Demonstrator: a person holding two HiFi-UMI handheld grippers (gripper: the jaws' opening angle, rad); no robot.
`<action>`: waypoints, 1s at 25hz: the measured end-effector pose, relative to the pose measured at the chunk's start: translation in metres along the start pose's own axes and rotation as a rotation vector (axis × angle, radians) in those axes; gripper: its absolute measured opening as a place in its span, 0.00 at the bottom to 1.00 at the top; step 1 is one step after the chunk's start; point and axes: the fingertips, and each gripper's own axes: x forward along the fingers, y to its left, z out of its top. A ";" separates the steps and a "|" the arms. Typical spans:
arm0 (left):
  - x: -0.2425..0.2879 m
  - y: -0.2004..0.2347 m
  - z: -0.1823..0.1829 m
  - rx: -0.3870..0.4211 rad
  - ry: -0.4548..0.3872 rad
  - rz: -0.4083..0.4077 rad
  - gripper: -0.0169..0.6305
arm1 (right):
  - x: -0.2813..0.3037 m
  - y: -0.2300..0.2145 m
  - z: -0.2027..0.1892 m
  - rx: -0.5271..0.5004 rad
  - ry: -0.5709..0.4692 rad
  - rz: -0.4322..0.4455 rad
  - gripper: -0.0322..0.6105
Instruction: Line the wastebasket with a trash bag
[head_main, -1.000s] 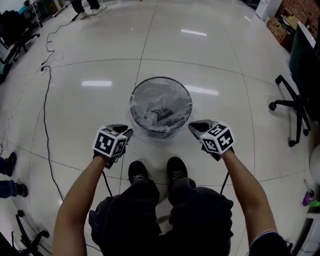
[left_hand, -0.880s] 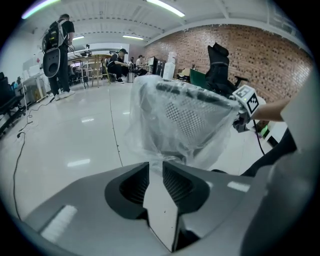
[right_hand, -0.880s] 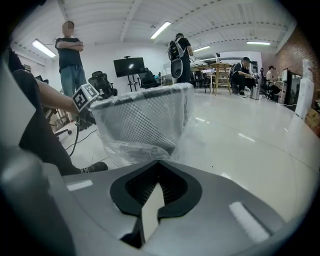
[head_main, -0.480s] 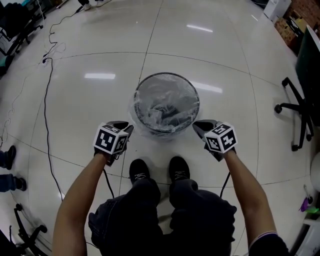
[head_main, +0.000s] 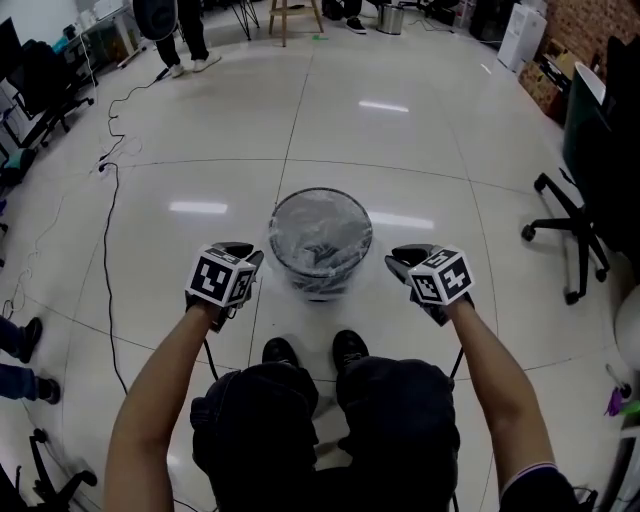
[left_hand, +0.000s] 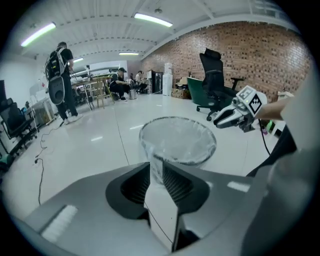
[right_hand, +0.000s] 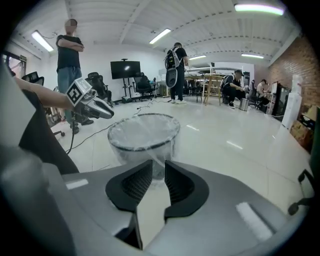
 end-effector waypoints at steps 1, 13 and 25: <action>-0.008 -0.001 0.015 0.014 -0.021 0.013 0.16 | -0.010 -0.002 0.013 -0.008 -0.024 -0.015 0.16; -0.105 -0.052 0.185 0.143 -0.413 0.057 0.05 | -0.085 0.058 0.217 -0.106 -0.403 -0.012 0.05; -0.118 -0.084 0.167 0.014 -0.537 -0.028 0.05 | -0.100 0.121 0.223 -0.141 -0.541 0.063 0.05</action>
